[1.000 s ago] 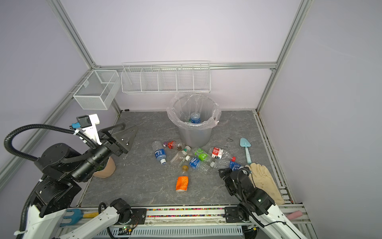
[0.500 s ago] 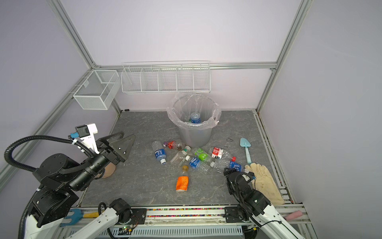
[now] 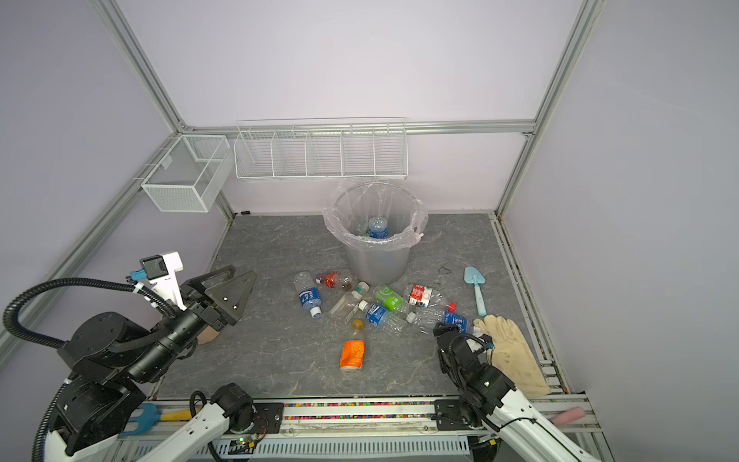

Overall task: Throw the plastic bottles in the bin
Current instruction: 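Withdraw the left gripper while the right gripper grasps the large blue-labeled bottle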

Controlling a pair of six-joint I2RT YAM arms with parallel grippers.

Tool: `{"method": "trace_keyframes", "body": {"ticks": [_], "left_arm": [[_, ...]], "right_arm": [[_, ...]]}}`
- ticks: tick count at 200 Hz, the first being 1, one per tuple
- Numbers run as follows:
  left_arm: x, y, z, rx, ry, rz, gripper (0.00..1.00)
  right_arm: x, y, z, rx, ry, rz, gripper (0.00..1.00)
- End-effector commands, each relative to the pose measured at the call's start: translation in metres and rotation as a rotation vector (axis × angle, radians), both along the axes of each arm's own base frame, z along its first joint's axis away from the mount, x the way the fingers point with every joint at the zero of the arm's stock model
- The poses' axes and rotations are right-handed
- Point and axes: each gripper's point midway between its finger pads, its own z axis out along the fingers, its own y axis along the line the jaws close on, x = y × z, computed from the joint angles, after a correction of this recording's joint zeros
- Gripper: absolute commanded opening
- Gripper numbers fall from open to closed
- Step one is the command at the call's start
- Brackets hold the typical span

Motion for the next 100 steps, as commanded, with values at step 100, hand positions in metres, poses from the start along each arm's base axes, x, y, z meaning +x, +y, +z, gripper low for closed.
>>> {"method": "trace_keyframes", "body": {"ticks": [100], "left_arm": [[-0.003,0.007,-0.009,0.016,0.023,0.023,0.99]], "right_arm": [[0.032,0.016,-0.011,0.078,0.04,-0.037,0.93]]}}
